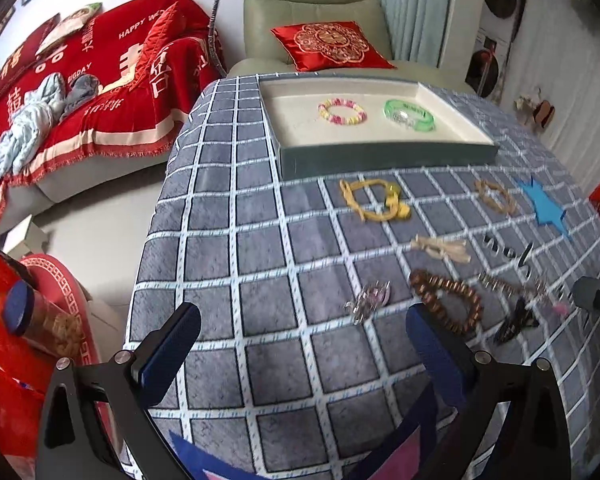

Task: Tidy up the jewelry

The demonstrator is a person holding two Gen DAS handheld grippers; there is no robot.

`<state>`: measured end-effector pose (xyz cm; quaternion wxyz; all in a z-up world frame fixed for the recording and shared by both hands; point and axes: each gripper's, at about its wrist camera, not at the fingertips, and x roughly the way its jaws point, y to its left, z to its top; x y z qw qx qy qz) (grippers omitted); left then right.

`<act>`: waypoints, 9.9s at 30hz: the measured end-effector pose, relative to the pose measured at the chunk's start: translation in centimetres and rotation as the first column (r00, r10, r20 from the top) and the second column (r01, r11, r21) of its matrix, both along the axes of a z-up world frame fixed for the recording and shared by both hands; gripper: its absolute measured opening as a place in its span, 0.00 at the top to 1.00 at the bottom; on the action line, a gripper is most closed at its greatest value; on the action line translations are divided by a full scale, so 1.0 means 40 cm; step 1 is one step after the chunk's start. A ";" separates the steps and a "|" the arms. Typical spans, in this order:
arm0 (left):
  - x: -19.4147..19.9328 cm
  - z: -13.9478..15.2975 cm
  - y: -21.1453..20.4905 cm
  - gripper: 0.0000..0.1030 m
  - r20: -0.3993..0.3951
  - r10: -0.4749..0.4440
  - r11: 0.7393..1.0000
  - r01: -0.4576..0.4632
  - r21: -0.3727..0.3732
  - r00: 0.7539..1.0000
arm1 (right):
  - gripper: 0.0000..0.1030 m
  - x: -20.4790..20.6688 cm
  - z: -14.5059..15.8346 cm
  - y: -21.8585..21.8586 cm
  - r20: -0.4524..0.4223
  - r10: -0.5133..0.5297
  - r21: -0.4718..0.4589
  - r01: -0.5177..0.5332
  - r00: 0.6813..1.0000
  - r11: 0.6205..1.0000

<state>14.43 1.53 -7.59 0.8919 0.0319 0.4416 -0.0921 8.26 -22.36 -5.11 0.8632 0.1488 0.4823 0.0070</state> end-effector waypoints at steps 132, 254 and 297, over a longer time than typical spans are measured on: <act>0.530 0.078 -0.166 0.66 0.041 -0.008 0.999 0.007 0.035 0.999 | 0.26 0.608 0.070 -0.036 0.073 0.056 0.083 -0.062 0.996 0.995; 0.153 0.269 -0.061 0.72 0.125 -0.147 0.966 0.169 -0.194 0.981 | 0.82 0.229 0.181 0.021 0.075 0.207 -0.062 -0.202 0.976 0.977; 0.525 0.026 -0.190 0.72 -0.045 -0.097 0.993 0.100 0.058 0.994 | 0.81 0.666 -0.045 0.043 -0.056 0.164 -0.149 -0.171 0.985 0.974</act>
